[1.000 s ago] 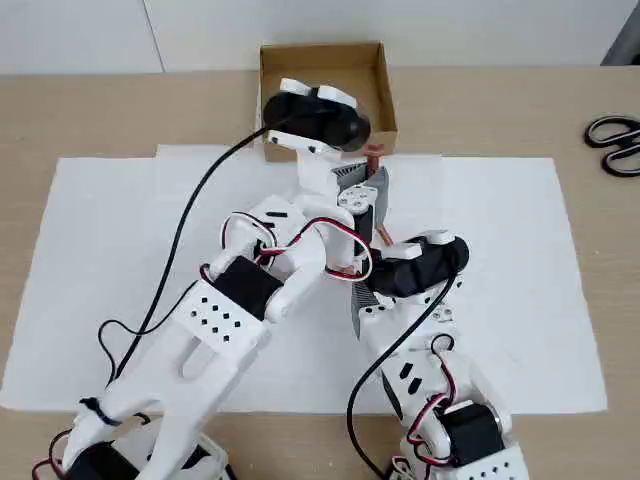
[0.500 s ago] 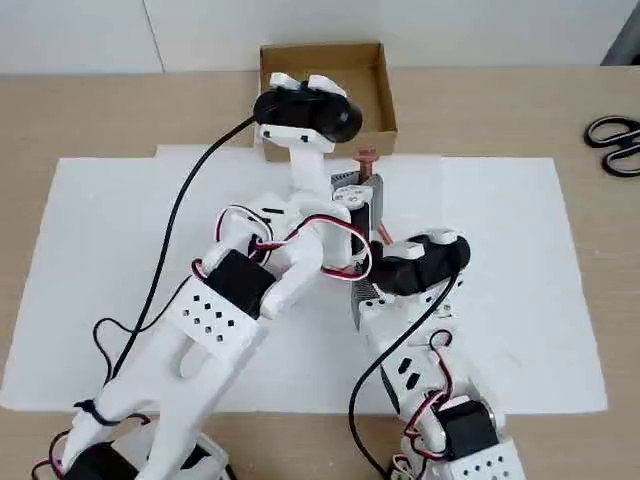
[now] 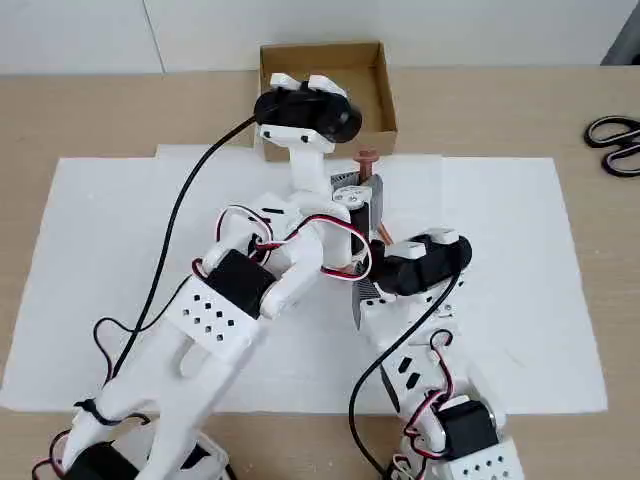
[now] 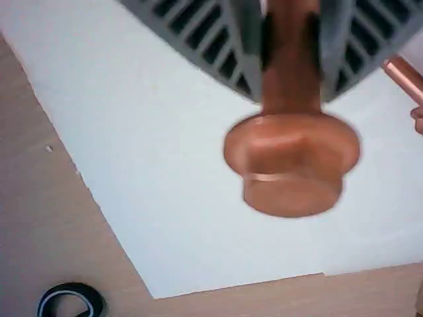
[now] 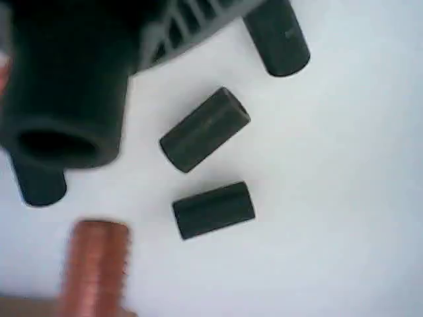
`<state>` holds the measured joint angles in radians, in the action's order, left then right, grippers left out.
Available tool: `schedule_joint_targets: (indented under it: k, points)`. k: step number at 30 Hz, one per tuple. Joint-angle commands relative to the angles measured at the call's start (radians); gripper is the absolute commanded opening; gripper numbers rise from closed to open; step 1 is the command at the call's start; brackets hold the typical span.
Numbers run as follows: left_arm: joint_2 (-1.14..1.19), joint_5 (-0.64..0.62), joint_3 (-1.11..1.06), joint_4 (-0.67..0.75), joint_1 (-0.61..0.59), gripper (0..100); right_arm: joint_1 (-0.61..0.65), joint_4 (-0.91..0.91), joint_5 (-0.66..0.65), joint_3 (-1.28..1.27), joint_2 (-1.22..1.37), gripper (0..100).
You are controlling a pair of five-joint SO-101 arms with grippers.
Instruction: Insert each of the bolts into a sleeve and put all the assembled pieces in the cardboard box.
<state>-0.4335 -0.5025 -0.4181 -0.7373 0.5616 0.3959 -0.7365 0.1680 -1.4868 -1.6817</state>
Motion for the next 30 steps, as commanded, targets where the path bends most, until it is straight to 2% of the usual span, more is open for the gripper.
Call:
schedule_joint_targets:
  k: [1, 7, 30]
  points:
    - [-0.046, -0.006, 0.061, 0.002, 0.028, 0, 0.008, 0.021, 0.012, 0.008, -0.012, 0.3]
    - [-0.040, -0.005, 0.061, 0.005, 0.046, 0, 0.025, 0.018, 0.057, 0.009, -0.012, 0.3]
    - [-0.046, 0.005, -0.038, 0.066, 0.043, 0, 0.024, 0.016, 0.058, 0.012, -0.012, 0.3]
